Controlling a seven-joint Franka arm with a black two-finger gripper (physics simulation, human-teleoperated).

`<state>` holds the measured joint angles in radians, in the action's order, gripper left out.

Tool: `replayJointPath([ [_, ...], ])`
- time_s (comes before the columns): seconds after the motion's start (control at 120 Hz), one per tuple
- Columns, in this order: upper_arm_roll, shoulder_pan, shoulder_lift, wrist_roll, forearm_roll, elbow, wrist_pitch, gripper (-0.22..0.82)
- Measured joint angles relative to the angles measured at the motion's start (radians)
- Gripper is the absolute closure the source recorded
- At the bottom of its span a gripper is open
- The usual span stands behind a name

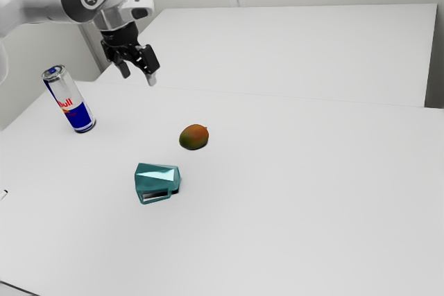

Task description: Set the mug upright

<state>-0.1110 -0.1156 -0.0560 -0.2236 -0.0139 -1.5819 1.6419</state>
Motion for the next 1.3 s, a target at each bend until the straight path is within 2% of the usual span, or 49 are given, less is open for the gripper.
replayJointPath([
  [0.125,-0.021,-0.009,-0.004,0.001,0.015,-0.003,-0.004,0.0],
  [0.208,-0.123,-0.054,-0.011,0.001,0.092,-0.052,-0.003,0.0],
  [0.308,-0.218,-0.014,-0.014,-0.01,0.215,-0.114,-0.002,0.0],
  [0.45,-0.296,0.06,-0.027,-0.052,0.438,-0.225,0.0,0.0],
  [0.608,-0.305,0.088,0.0,-0.109,0.579,-0.416,0.058,0.0],
  [0.825,-0.303,0.12,0.007,-0.204,0.684,-0.573,0.154,0.0],
  [1.3,-0.267,0.155,-0.109,-0.426,0.803,-0.601,0.221,0.0],
])
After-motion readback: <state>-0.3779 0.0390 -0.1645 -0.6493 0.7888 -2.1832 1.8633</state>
